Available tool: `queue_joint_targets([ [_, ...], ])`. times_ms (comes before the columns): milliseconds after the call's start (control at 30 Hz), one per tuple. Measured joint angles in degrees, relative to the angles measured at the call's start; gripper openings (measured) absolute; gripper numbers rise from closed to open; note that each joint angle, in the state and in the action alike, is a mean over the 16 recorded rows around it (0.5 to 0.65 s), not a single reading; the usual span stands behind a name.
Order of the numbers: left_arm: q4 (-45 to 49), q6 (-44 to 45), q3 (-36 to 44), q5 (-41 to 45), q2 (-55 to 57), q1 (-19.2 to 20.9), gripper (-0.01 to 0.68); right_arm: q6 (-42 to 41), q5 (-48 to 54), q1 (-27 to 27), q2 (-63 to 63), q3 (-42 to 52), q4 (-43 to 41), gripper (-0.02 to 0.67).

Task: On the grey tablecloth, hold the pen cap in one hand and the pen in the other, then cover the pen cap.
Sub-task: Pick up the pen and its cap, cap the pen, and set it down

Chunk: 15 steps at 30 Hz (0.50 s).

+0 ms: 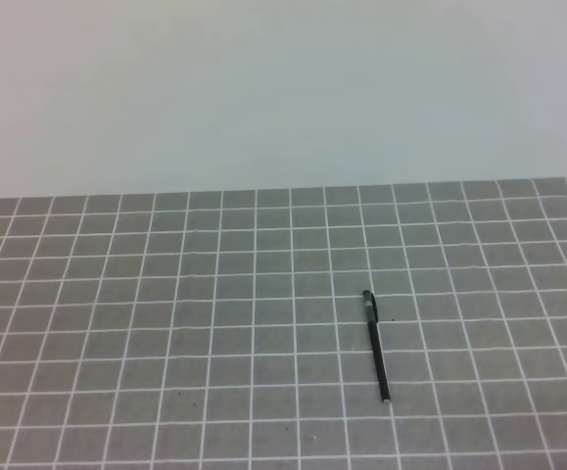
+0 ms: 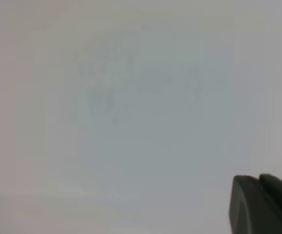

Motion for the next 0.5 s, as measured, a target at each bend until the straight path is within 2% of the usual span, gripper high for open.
queue_joint_targets([
  [133,0.6,-3.1,0.6,0.5,-1.3,1.0,0.000,0.0,0.0,0.0,0.0,0.0,0.0,0.001],
  [233,4.7,-8.6,2.0,2.0,-2.4,1.4,0.000,0.0,0.0,0.0,0.0,0.0,0.0,0.001],
  [367,18.1,-21.6,5.0,8.2,-4.6,1.9,0.000,0.0,0.0,0.0,0.0,0.0,0.0,0.001],
  [500,35.9,-37.9,8.4,20.4,-7.4,2.3,0.000,0.0,0.0,0.0,0.0,0.0,-0.1,0.001],
])
